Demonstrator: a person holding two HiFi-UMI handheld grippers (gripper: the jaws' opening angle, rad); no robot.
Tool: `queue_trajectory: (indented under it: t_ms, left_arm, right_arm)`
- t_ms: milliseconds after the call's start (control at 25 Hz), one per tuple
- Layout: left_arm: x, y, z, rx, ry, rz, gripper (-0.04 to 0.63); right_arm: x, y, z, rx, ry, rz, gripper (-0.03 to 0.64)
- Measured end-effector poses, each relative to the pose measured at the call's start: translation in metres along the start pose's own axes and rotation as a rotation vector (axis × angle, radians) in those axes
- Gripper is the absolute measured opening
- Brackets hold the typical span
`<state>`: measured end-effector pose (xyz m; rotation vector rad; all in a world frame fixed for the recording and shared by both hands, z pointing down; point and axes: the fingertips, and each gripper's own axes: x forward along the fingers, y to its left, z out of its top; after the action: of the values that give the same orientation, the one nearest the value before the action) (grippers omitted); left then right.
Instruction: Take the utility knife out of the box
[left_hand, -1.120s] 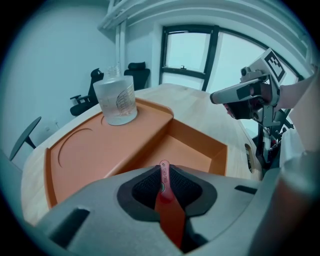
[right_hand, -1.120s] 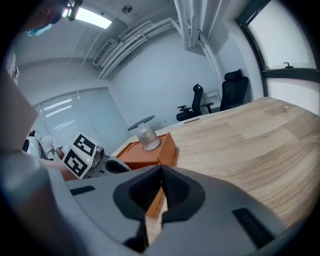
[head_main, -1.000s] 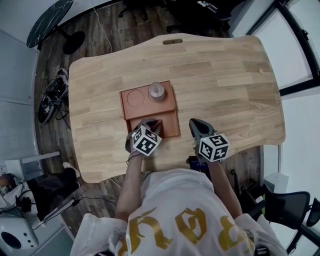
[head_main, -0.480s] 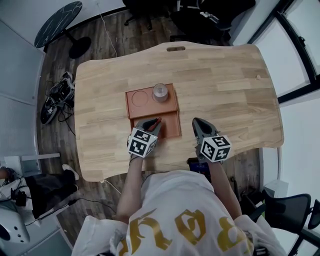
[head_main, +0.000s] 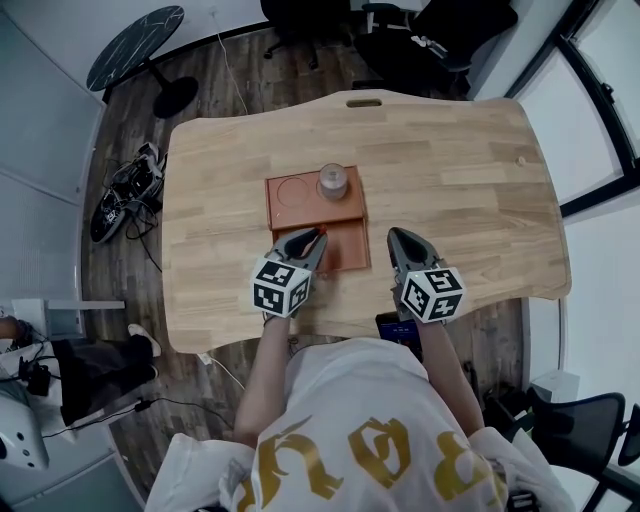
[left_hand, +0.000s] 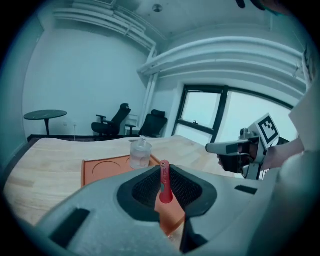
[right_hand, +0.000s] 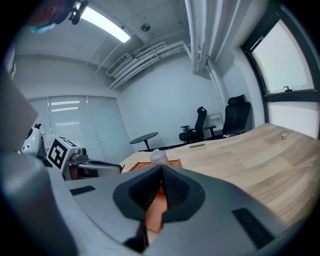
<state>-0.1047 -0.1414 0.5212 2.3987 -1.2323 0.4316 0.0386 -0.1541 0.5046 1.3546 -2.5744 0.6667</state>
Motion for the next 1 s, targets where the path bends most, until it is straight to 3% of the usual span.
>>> queue_trajectory:
  t_ms: [160,600,840,1000]
  left_arm:
    - [-0.018,-0.001,0.017,-0.036,-0.084,0.013,0.058]
    - [-0.062,-0.008,0.040,-0.014,-0.222,0.081,0.058]
    - [-0.075,-0.010,0.049,0.000,-0.269,0.103,0.058]
    - [-0.074,-0.010,0.045,-0.002,-0.257,0.097,0.058]
  right_arm:
    - [-0.004,0.011,0.005,-0.036,-0.006,0.014,0.011]
    - [-0.022,0.034,0.019,-0.069,-0.063,0.019,0.011]
    - [-0.029,0.039,0.021,-0.091,-0.070,0.010,0.011]
    - [-0.030,0.041,0.020,-0.092,-0.072,0.012,0.011]
